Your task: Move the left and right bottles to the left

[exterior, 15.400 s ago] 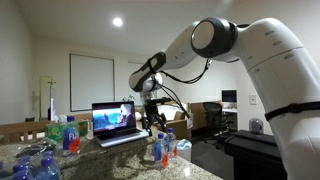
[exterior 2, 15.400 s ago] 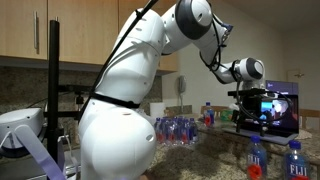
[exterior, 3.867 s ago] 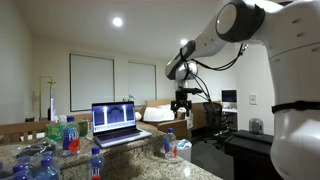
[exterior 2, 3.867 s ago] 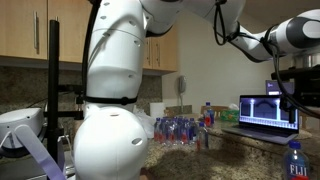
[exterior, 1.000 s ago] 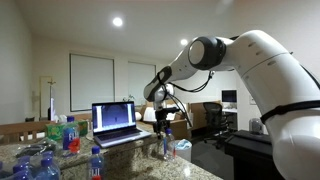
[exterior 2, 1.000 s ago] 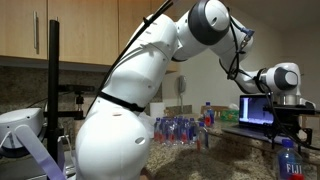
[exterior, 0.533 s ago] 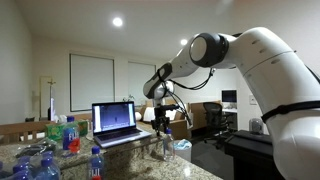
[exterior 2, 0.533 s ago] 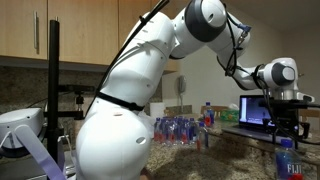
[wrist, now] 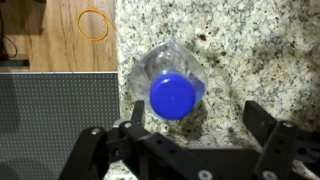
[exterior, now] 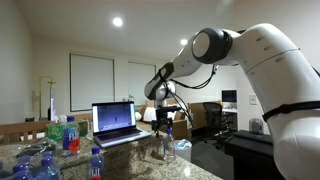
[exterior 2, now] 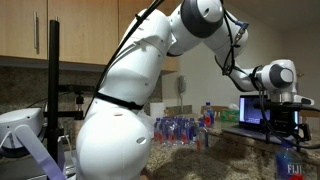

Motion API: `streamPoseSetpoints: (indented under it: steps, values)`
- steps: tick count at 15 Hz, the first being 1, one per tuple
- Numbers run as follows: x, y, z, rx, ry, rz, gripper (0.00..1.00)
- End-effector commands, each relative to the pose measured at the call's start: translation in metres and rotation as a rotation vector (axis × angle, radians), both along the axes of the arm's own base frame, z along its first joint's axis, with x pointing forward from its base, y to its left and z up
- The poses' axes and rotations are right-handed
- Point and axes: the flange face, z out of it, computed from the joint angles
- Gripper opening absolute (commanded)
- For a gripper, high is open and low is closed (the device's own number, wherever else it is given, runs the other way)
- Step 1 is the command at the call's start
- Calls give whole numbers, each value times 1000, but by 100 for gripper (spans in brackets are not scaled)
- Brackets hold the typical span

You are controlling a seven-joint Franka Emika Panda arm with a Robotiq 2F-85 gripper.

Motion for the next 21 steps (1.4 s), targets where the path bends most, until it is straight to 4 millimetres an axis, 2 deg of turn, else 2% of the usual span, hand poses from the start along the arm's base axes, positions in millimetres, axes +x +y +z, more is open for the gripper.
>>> streamPoseSetpoints:
  steps: [1,2,9,13,15,16,18,21]
  values:
    - [-20,5,2,-10,-1,-68,75]
    - [-23,7,3,-14,2,-79,74]
    - [-41,17,20,-39,-5,-162,26]
    - [-54,15,31,-35,-2,-188,4]
    - [-60,12,33,-33,-6,-203,3]
    - [-63,12,35,-36,-10,-208,31]
    - [-71,13,37,-37,-11,-223,31]
    - [-78,15,39,-44,-53,-215,48]
